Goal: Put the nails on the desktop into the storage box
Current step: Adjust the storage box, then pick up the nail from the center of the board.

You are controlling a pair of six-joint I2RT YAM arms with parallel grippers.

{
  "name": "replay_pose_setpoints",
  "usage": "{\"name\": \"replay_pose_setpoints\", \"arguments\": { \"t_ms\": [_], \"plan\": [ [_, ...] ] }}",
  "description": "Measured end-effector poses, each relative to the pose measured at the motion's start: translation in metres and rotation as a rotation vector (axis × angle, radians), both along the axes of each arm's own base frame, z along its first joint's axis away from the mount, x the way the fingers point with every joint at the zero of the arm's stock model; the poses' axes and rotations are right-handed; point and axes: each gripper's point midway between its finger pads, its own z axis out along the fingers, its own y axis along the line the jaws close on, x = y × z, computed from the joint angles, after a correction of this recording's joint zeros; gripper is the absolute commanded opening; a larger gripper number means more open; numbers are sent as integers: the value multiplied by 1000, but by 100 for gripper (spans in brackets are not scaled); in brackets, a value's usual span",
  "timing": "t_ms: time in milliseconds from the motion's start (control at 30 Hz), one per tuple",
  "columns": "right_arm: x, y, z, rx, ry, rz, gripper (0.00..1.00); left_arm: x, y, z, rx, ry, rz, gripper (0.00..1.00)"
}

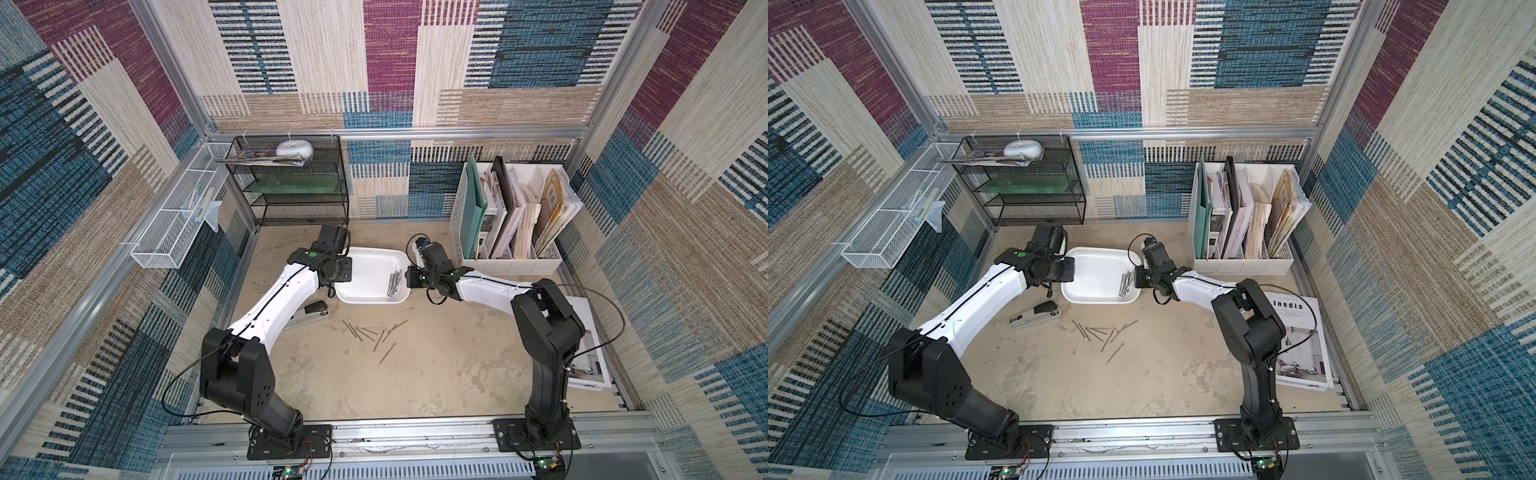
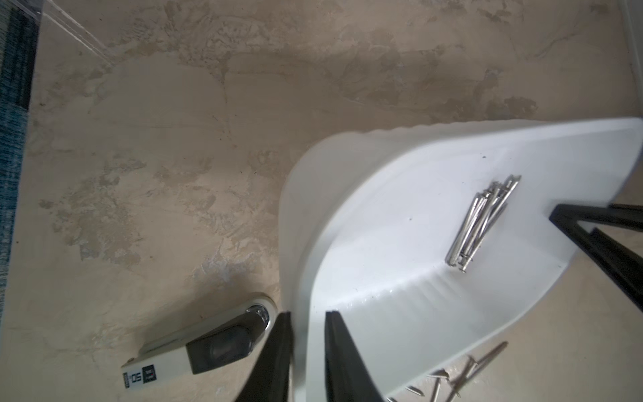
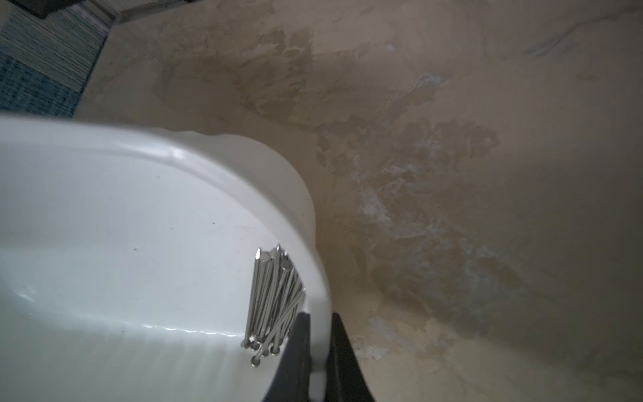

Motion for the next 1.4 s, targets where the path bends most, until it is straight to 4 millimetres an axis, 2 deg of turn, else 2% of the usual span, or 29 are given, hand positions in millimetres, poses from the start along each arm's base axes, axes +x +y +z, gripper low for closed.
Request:
{"name": "replay_pose_setpoints", "arguments": {
  "t_ms": [267,467,567,700,800,900,967,1067,1200,1400],
  "plan": [
    [2,-1,-1,22,-19,16,0,-4,0,8,-18,-13,2,40],
    [3,-1,-6,40,-4,27,0,-16,6,38,-43,-73,27,49],
    [5,-3,-9,53,11,24,0,-35,7,55,-78,-113,25,50],
    [8,-5,-11,62,29,22,0,-71,-5,57,-130,-117,-48,51],
    [9,-7,-12,66,44,23,0,-106,-33,50,-169,-96,-186,51],
    [11,-8,-14,68,58,24,0,-143,-78,42,-166,-70,-418,52],
    [11,-9,-14,70,64,25,0,-159,-101,31,-124,-42,-547,52],
    [13,-12,-14,68,72,24,0,-174,-125,9,-48,10,-693,53],
    [14,-15,-12,54,78,28,0,-184,-155,-25,63,107,-855,54],
    [19,-19,-13,46,91,35,0,-165,-172,-60,176,173,-923,54]
  ]
}}
